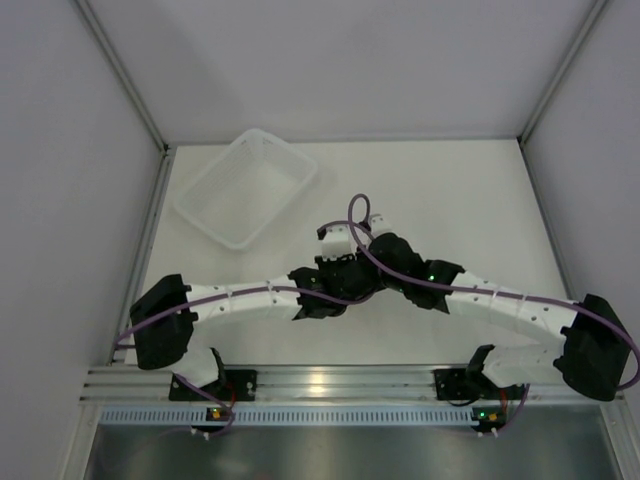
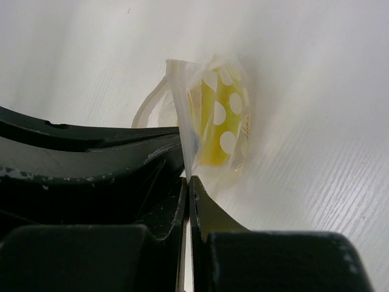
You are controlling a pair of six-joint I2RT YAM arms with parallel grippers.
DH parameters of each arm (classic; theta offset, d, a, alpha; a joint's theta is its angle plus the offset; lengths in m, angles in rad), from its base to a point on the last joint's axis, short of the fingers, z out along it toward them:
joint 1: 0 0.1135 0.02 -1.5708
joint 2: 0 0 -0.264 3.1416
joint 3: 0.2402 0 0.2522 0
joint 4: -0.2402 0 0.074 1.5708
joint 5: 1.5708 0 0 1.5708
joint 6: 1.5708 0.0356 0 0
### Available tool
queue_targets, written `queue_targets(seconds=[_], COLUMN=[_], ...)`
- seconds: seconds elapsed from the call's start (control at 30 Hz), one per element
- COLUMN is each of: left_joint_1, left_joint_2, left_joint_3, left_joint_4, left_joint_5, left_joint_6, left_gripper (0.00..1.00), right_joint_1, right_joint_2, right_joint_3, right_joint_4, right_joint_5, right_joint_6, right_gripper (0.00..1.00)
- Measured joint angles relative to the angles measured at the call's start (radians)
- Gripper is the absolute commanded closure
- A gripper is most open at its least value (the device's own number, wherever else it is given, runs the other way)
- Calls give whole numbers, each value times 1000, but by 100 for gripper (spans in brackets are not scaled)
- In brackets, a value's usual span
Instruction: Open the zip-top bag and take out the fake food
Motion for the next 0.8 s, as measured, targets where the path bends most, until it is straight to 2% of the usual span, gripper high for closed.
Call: queue_targets(seconds=[0.43, 0.8], left_joint_1=[-1, -33], left_joint_2=[1, -34], left_joint_3=[-63, -140], left_joint_4=[76, 80], left_joint_5=[10, 50], left_joint_6=[-136, -180], left_gripper=[100, 96], right_joint_1=[-16, -61], right_joint_2=[2, 8], right_joint_3=[-26, -24], right_joint_4=[3, 37], right_joint_5=[4, 137], right_joint_6=[72, 88], right_gripper=[100, 100])
